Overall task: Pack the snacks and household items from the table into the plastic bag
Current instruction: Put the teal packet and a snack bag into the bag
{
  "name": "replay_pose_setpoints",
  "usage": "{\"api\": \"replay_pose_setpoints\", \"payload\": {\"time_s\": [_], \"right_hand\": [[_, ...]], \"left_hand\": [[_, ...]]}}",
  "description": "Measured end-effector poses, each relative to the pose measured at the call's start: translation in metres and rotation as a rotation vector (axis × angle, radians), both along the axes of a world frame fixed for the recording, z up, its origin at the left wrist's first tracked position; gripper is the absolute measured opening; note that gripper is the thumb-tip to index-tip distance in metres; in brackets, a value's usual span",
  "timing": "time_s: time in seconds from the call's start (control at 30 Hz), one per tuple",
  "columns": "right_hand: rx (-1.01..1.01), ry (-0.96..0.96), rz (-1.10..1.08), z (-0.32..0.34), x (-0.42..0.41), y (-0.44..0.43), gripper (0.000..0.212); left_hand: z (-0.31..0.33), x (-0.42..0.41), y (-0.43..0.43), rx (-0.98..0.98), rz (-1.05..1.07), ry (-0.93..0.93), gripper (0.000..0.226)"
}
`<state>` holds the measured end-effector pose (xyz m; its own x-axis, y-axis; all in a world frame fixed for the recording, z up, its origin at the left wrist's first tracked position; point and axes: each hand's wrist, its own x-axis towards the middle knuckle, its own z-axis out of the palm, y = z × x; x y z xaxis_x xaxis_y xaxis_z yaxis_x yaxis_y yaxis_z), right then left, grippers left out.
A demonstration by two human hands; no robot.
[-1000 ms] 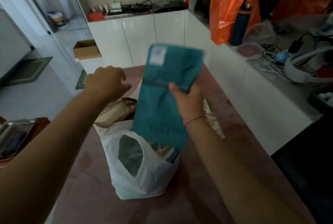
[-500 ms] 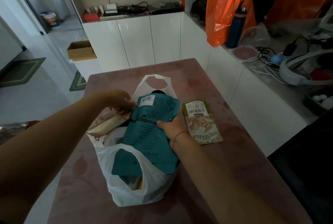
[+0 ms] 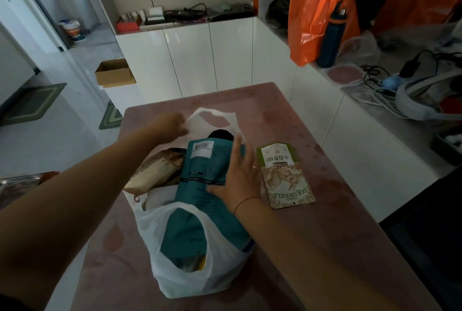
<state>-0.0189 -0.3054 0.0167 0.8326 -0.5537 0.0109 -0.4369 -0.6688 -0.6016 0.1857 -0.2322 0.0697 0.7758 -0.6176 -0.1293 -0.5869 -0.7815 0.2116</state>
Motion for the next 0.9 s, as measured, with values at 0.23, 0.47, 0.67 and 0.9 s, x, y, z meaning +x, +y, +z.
{"api": "replay_pose_setpoints", "payload": {"time_s": [0.23,0.47,0.67,0.9], "right_hand": [[-0.351,0.302,0.439,-0.027,-0.011,0.015,0.093],[0.084,-0.630,-0.058,-0.008,-0.008,-0.072,0.025],[0.444,0.323,-0.544,-0.123,0.007,-0.198,0.088],[0.401,0.386,-0.642,-0.164,0.029,-0.201,0.092]], "left_hand": [[0.035,-0.033,-0.032,-0.468,-0.035,0.518,0.019],[0.043,-0.046,-0.055,-0.364,-0.228,0.531,0.025],[0.039,-0.045,-0.072,-0.390,-0.224,0.442,0.025],[0.041,-0.037,-0.074,-0.383,-0.148,0.410,0.025]]}}
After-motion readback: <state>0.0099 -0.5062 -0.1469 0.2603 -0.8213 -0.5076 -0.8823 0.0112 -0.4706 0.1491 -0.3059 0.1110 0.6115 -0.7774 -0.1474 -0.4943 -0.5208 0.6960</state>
